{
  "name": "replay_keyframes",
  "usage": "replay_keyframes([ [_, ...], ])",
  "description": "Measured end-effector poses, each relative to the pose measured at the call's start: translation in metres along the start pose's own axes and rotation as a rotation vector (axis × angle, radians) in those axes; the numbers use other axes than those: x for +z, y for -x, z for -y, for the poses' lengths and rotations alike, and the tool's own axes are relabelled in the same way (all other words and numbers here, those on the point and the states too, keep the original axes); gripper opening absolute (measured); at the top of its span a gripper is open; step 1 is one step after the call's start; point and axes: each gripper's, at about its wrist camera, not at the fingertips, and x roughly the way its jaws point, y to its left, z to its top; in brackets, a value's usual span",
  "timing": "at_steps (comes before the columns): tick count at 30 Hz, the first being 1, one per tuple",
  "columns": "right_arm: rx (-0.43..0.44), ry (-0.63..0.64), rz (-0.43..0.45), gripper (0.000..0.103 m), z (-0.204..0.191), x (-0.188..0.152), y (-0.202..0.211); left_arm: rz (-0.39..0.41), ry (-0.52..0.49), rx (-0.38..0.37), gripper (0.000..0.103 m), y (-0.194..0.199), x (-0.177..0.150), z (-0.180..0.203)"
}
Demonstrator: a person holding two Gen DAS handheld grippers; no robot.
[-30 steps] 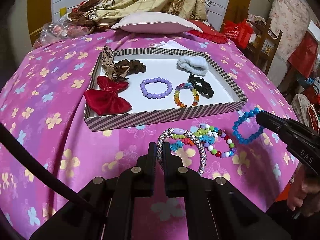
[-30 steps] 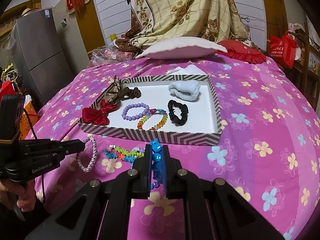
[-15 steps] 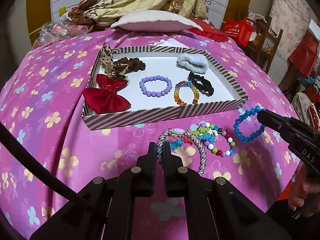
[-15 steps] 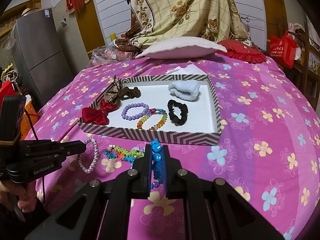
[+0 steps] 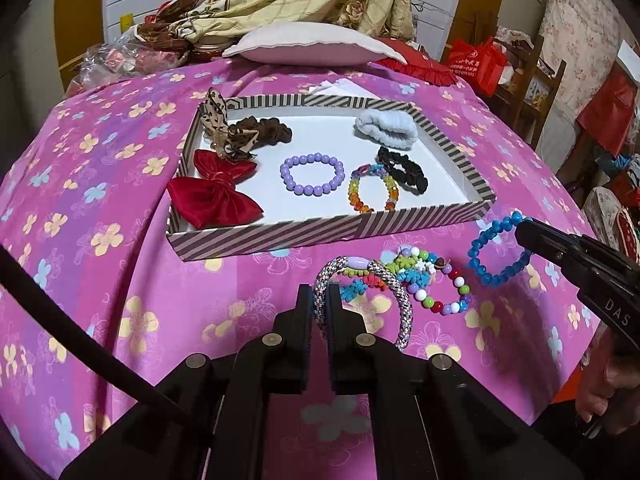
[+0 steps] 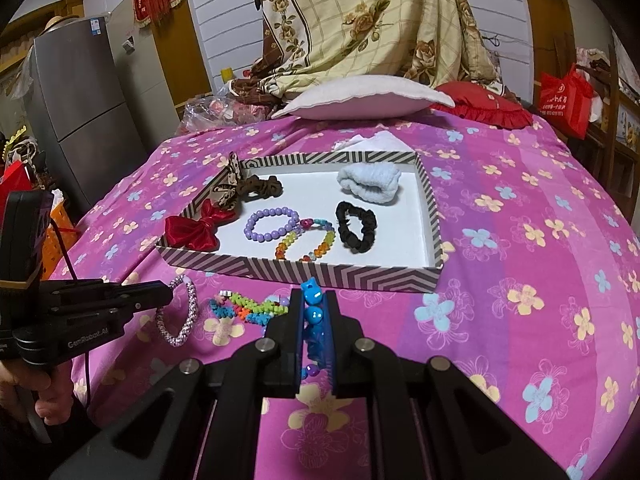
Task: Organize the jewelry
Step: 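Close the left gripper on the grey rope bracelet while the right holds the blue bracelet, then carry the grey rope and blue bead bracelets over the white tray with both grippers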
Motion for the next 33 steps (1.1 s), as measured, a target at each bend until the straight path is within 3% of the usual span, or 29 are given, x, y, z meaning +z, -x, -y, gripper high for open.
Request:
replay_keyframes([
  [4, 0.0, -0.017, 0.043, 0.009, 0.003, 0.005, 0.009, 0.044, 0.018, -0.013, 0.002, 0.009, 0.005, -0.004],
  [10, 0.018, -0.037, 0.094, 0.009, 0.007, 0.025, 0.019, 0.14, 0.048, -0.021, 0.002, 0.019, 0.038, -0.007],
  [17, -0.002, -0.071, 0.106, 0.009, 0.018, 0.064, 0.006, 0.103, 0.138, -0.036, 0.002, -0.019, 0.081, -0.021],
  [21, -0.008, -0.099, 0.076, 0.009, 0.026, 0.09, -0.025, 0.072, 0.146, 0.001, 0.002, -0.049, 0.094, -0.024],
  [26, 0.015, -0.116, 0.039, 0.009, 0.023, 0.116, -0.075, 0.033, 0.188, 0.006, 0.002, -0.066, 0.078, -0.033],
  [33, 0.073, -0.182, -0.029, 0.009, 0.013, 0.136, -0.151, 0.016, 0.223, -0.049, 0.002, -0.075, 0.076, -0.035],
])
